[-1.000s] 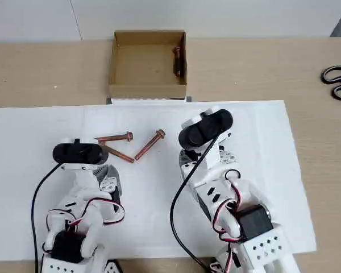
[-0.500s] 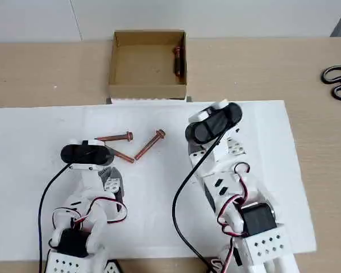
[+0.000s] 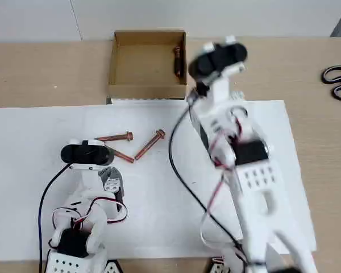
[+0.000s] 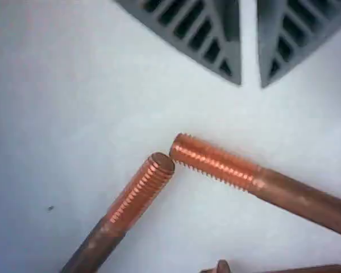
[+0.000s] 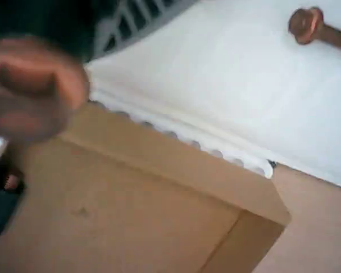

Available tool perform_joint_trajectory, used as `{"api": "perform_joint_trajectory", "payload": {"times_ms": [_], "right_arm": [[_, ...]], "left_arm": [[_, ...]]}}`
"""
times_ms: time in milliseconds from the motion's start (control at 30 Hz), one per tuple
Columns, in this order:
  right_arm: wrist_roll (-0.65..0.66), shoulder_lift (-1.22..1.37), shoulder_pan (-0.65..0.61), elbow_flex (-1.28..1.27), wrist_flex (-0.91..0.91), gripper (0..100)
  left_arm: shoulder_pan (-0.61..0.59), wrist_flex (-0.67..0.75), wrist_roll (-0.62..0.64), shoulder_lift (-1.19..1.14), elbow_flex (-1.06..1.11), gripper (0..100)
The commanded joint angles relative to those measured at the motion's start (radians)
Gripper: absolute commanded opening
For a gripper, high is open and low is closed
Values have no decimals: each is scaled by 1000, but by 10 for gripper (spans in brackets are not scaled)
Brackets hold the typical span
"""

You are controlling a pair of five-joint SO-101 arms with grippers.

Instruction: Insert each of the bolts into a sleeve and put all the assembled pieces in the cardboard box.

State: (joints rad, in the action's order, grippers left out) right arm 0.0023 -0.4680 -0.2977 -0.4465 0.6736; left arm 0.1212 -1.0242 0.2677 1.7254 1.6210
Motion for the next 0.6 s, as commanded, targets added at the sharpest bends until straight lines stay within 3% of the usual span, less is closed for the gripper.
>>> {"api": "perform_joint_trajectory", "payload": {"times_ms": [0, 267, 567], "right_arm": [[-17, 166, 8, 212, -41, 2], [-17, 570, -2, 549, -166, 2], [-46, 995, -42, 1000, -174, 3]], "left_arm": [[-5, 25, -2, 9, -2, 6], [-6, 25, 0, 9, -2, 6], [-11, 23, 23, 9, -2, 6]]}}
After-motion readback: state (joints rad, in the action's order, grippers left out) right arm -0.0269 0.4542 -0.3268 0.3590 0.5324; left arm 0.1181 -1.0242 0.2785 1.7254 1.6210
